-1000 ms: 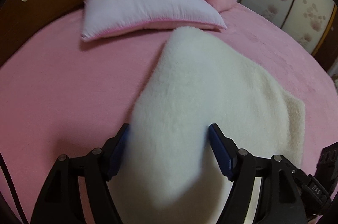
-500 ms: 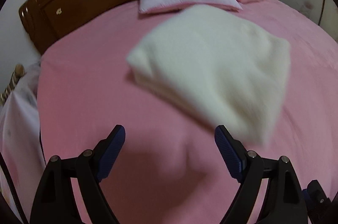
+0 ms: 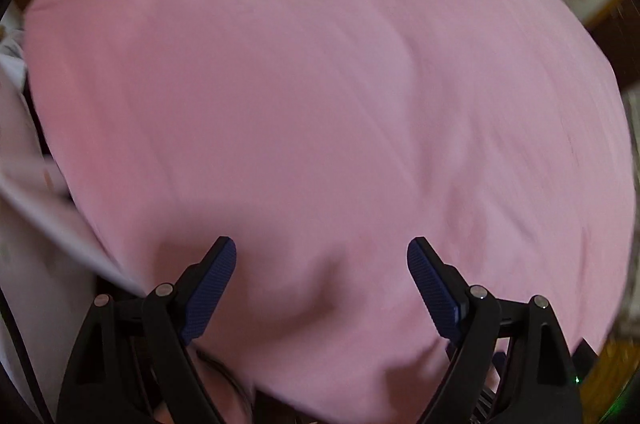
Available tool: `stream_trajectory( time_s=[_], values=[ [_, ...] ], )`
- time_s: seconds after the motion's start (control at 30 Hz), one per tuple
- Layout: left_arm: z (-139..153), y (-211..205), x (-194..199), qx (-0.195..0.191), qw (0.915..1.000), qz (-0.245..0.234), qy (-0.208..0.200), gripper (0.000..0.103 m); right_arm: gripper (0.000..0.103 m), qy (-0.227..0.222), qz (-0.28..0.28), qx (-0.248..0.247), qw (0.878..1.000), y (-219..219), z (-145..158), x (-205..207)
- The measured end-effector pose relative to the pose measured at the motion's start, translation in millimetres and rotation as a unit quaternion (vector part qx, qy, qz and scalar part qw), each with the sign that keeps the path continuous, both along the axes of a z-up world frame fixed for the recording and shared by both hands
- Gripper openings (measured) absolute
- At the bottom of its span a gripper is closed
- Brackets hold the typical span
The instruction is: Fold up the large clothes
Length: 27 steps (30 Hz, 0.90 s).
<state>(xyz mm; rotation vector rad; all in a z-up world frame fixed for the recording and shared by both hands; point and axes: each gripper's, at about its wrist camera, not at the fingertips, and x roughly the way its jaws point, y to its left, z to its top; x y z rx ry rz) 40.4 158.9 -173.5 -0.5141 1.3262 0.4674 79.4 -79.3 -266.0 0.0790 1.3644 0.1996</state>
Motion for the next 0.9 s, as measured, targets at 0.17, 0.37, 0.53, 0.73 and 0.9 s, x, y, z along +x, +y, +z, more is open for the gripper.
stream_trajectory(
  time_s=[0.17, 0.37, 0.53, 0.73, 0.9],
  values=[
    [20, -105, -15, 0.015, 0.9921, -0.121, 0.03, 0.086, 0.103, 0.024, -0.052, -0.063, 0.996, -99, 25, -44],
    [61, -181, -40, 0.061, 0.9599, -0.268, 0.055, 0.086, 0.103, 0.029, -0.132, -0.058, 0.989, -169, 70, -77],
    [95, -182, -54, 0.033, 0.9509, -0.298, 0.077, 0.088, 0.103, 0.059, -0.141, -0.012, 0.988, -180, 106, -104],
    [123, -154, -65, 0.058, 0.9442, -0.319, 0.059, 0.089, 0.103, 0.058, -0.151, -0.011, 0.987, -149, 133, -131],
    [160, -127, -62, 0.064, 0.9534, -0.295, -0.003, 0.097, 0.103, 0.044, -0.171, -0.035, 0.984, -131, 167, -137]
  ],
)
